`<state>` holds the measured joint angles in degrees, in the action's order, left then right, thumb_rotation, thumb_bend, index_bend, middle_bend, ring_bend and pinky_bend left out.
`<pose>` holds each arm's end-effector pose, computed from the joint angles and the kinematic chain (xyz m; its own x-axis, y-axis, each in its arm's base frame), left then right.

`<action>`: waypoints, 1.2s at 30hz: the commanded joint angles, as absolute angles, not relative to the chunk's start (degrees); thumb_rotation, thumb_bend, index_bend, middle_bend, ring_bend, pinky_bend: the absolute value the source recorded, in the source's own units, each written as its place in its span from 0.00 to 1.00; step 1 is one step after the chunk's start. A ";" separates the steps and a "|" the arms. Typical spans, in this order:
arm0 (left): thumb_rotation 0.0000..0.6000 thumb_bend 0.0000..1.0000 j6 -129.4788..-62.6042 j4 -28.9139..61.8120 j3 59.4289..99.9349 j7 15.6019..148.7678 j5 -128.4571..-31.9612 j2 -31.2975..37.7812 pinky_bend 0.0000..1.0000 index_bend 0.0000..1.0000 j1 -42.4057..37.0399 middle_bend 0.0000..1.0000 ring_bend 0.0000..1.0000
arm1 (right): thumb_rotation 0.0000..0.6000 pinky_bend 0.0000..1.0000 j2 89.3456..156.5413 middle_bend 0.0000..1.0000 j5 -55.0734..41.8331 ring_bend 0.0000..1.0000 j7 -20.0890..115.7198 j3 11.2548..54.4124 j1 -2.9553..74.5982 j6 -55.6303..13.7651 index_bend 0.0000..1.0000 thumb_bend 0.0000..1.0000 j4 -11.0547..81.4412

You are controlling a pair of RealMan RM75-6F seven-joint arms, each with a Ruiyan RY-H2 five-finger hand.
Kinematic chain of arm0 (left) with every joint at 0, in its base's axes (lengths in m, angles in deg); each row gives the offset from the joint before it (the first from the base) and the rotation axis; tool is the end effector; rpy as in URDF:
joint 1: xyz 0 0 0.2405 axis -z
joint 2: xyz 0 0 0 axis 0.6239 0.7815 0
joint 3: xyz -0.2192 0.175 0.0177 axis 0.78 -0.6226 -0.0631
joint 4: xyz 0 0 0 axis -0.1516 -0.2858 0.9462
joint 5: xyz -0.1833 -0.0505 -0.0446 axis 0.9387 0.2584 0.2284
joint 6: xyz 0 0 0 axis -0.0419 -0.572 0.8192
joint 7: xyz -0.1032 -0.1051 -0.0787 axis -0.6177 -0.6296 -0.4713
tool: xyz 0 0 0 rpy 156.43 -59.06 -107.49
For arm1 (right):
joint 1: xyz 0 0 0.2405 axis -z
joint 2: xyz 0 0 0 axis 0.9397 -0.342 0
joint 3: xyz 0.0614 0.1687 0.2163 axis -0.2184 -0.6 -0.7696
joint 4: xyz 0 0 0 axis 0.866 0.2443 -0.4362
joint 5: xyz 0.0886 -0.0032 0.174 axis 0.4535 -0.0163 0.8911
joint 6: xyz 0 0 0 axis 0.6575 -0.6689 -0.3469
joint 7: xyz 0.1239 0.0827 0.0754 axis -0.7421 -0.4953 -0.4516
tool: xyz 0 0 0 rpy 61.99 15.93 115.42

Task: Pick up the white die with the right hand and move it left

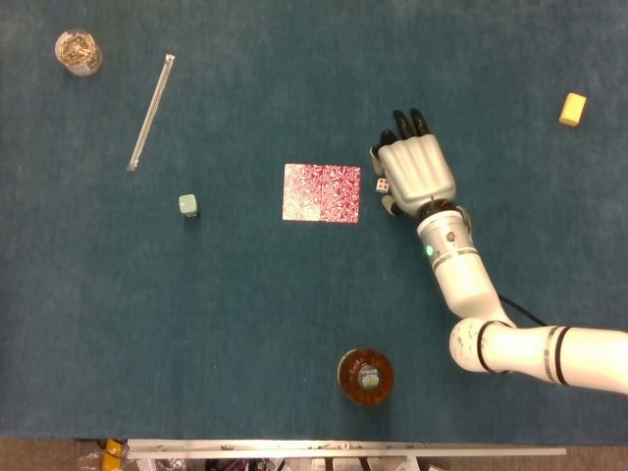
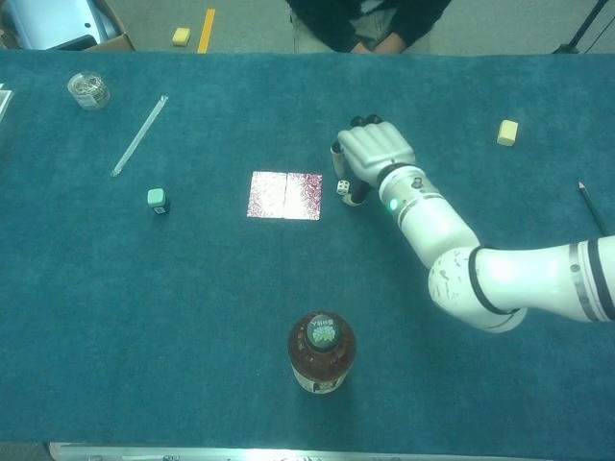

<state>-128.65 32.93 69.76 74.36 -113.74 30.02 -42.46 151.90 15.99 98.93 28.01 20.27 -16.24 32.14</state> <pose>-0.3350 0.1377 0.2401 0.4510 -0.0483 0.8912 0.8911 -0.0323 -0.4527 -0.1216 -0.3747 -0.1229 0.5825 -0.3204 0.7470 -0.8126 -0.2539 0.5247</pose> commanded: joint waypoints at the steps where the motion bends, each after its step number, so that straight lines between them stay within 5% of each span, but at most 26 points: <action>1: 1.00 0.44 -128.58 32.81 69.77 74.29 -113.65 30.00 0.05 0.27 -42.47 0.19 0.04 | 1.00 0.01 152.41 0.30 16.11 0.06 98.89 27.88 19.92 -16.16 0.50 0.19 31.63; 36: 1.00 0.45 -128.13 31.64 70.00 73.39 -112.94 29.34 0.05 0.27 -42.33 0.18 0.04 | 1.00 0.01 151.23 0.31 18.24 0.07 99.63 27.01 19.41 -17.57 0.58 0.32 33.43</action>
<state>-128.12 31.65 70.01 73.39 -112.95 29.34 -42.33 151.86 18.54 100.10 27.22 19.19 -17.31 32.58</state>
